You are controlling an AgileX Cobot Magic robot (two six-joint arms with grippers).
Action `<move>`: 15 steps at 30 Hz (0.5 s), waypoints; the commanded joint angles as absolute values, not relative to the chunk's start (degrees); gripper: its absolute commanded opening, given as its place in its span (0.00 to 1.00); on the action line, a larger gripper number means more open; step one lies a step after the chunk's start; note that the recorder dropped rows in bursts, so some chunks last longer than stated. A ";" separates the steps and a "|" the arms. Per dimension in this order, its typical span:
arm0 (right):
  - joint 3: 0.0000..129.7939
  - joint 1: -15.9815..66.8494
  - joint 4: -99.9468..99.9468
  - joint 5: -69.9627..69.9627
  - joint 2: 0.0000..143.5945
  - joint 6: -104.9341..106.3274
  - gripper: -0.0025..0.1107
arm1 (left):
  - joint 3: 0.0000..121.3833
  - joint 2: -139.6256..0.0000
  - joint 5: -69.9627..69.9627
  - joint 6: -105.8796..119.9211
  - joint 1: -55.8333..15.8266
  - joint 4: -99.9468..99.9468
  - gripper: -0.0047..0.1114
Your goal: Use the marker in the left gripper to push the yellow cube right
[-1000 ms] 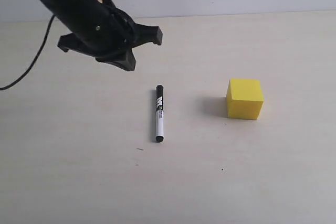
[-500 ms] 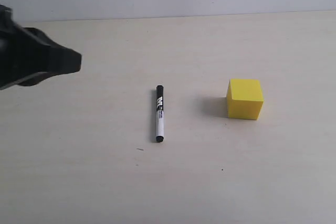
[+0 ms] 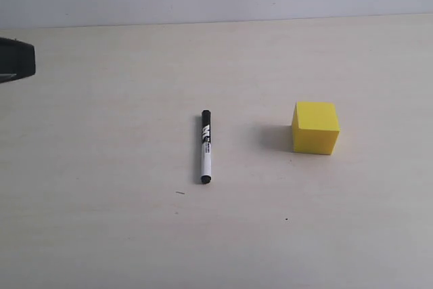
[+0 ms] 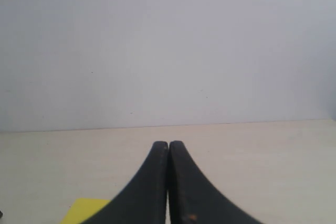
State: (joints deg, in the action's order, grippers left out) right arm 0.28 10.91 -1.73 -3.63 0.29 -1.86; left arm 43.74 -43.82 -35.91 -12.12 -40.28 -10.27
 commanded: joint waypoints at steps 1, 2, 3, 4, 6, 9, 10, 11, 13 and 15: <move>0.00 10.62 -1.60 -3.34 0.00 -1.65 0.02 | 41.23 -42.71 -42.36 -12.70 -41.30 -12.53 0.04; 0.00 10.62 -1.60 -3.34 0.00 -1.65 0.02 | 39.87 -41.72 -42.12 -12.70 -41.30 -12.82 0.04; 0.00 10.62 -1.60 -3.34 0.00 -1.65 0.02 | 37.78 -40.41 -41.05 -12.60 -40.30 -13.08 0.04; 0.00 10.62 -1.60 -3.34 0.00 -1.73 0.02 | 35.15 -38.44 -39.59 -12.36 -38.60 -14.09 0.04; 0.00 10.62 -1.60 -3.34 0.00 -1.73 0.02 | 29.69 -33.27 -35.45 -12.36 -34.16 -14.35 0.04; 0.00 10.62 -1.60 -3.34 0.00 -1.73 0.02 | 21.63 -24.39 -28.69 -11.15 -27.73 -13.67 0.04; 0.00 10.62 -1.60 -3.34 0.00 -1.73 0.02 | 19.82 -21.74 -26.36 -8.38 -25.51 -13.01 0.04; 0.00 10.62 -1.72 -3.34 0.00 -1.73 0.02 | 18.64 -19.64 -24.38 -5.33 -23.83 -11.90 0.04; 0.00 10.62 -1.72 -3.34 0.00 -1.73 0.02 | 16.47 -16.66 -19.76 0.00 -19.91 -8.92 0.04; 0.00 10.62 -1.72 -3.34 0.00 -1.73 0.02 | 15.00 -14.56 -16.08 1.28 -16.48 -8.72 0.04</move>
